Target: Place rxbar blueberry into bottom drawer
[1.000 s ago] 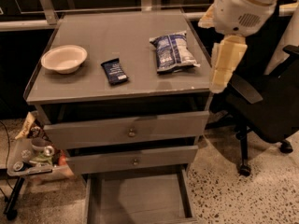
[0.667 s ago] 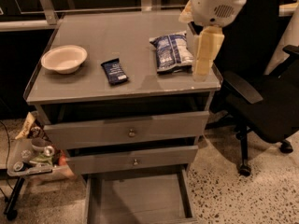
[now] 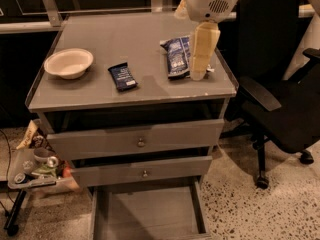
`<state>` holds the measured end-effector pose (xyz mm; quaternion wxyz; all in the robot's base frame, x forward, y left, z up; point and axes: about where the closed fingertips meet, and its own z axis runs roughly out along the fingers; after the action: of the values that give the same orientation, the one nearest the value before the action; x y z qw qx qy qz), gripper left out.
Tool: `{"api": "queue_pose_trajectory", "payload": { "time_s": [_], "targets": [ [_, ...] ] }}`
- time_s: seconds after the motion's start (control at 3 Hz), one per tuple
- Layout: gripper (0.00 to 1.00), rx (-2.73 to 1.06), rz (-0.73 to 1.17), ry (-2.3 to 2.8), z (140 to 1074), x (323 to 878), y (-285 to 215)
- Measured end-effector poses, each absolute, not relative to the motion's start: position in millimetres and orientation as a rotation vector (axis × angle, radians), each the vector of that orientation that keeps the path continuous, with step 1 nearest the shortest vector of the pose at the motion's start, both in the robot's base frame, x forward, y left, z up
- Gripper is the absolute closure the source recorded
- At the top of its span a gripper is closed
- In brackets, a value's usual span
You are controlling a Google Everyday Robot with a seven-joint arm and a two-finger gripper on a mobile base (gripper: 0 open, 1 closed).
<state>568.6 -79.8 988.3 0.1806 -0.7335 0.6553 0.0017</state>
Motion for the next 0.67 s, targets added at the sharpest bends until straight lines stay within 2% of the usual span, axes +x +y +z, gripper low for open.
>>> {"api": "queue_pose_trajectory", "payload": {
  "time_s": [0.67],
  "targets": [
    [0.00,-2.102,0.032,1.771,975,637,-15]
  ]
}}
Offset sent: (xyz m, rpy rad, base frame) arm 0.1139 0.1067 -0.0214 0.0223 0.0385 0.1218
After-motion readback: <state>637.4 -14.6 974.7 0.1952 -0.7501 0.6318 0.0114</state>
